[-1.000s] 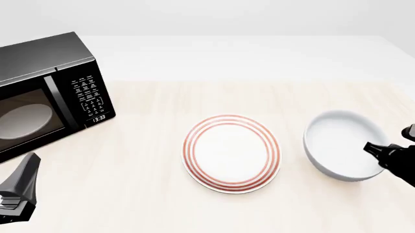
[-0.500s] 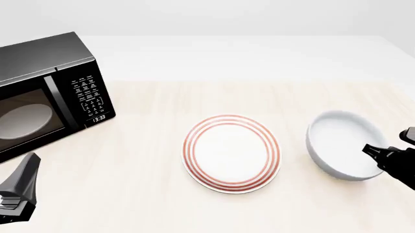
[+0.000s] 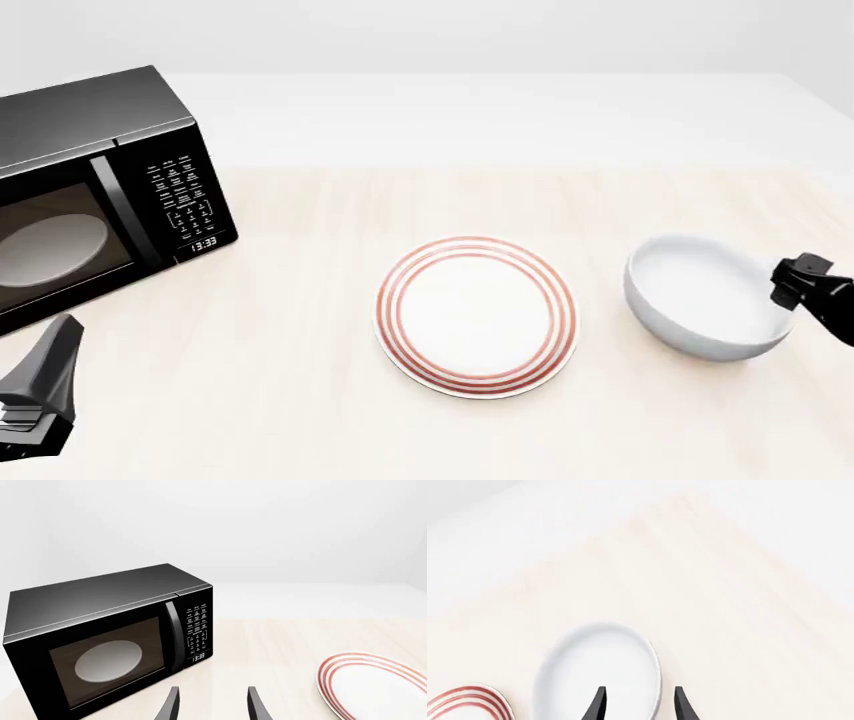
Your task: Put the white bowl to the right of the plate.
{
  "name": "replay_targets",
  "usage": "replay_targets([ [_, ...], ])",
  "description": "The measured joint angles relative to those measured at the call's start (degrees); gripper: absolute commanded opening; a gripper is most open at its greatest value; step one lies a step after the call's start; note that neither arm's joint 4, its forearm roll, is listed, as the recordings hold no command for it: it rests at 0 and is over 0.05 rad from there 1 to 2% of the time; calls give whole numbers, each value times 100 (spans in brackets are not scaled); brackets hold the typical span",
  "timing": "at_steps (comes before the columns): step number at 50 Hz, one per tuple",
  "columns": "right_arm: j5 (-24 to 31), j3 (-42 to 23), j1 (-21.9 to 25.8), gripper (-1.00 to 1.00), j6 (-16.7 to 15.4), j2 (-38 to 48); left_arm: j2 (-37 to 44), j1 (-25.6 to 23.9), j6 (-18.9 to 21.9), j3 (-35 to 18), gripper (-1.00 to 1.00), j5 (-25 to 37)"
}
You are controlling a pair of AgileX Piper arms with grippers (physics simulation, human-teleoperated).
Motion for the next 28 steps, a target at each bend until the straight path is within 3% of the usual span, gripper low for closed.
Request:
replay_targets([
  [10,1280,-204,539,100,-62,-2107,0,0,0,0,100,0],
  [20,2116,-4,1162,100,-280,-4483,0,0,0,0,100,0],
  [28,2326,341,977,100,-412,-5674,0,0,0,0,100,0],
])
